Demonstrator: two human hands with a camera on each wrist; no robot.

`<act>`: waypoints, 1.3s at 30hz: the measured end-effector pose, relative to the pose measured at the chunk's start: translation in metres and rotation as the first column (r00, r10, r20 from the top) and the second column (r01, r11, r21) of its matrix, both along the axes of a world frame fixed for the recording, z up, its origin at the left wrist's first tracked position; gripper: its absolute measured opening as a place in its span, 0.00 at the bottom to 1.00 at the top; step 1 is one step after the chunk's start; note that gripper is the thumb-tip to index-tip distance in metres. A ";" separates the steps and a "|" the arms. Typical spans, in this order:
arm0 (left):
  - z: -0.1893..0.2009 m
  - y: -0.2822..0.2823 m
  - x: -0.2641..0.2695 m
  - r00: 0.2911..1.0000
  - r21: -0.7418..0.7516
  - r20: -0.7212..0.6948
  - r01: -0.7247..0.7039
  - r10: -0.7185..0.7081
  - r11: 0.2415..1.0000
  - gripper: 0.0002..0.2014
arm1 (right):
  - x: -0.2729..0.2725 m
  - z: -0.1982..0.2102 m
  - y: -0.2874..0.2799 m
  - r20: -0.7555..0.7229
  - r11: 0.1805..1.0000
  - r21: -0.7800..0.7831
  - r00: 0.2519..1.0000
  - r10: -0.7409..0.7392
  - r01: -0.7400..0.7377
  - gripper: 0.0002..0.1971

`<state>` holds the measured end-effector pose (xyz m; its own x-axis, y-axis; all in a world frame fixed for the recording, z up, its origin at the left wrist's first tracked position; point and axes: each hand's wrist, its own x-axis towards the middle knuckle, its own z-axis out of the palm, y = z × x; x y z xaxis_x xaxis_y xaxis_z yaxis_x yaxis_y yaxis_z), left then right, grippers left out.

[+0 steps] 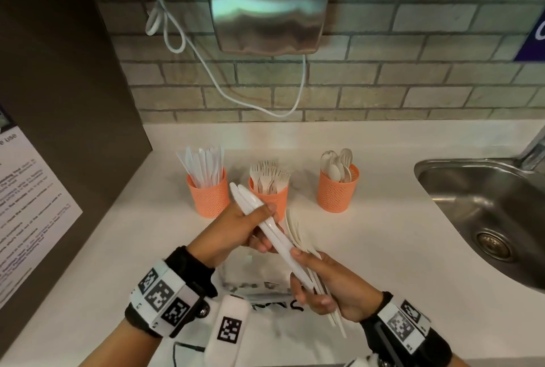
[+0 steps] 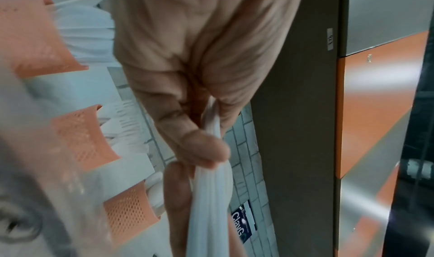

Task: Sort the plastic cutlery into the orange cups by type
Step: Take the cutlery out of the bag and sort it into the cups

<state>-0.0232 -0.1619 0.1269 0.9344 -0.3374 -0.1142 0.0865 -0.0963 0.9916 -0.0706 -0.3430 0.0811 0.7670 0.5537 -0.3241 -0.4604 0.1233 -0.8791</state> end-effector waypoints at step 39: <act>-0.042 0.091 0.161 0.713 0.678 0.689 -0.573 -0.128 0.460 0.18 | 0.031 0.000 -0.004 -0.137 0.963 -0.066 0.953 -0.269 0.262 0.21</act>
<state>0.1378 -0.0713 0.0851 0.9060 -0.1745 0.3857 -0.2838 -0.9264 0.2474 -0.0393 -0.3465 0.0815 0.8279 0.3182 -0.4618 -0.5381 0.2184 -0.8141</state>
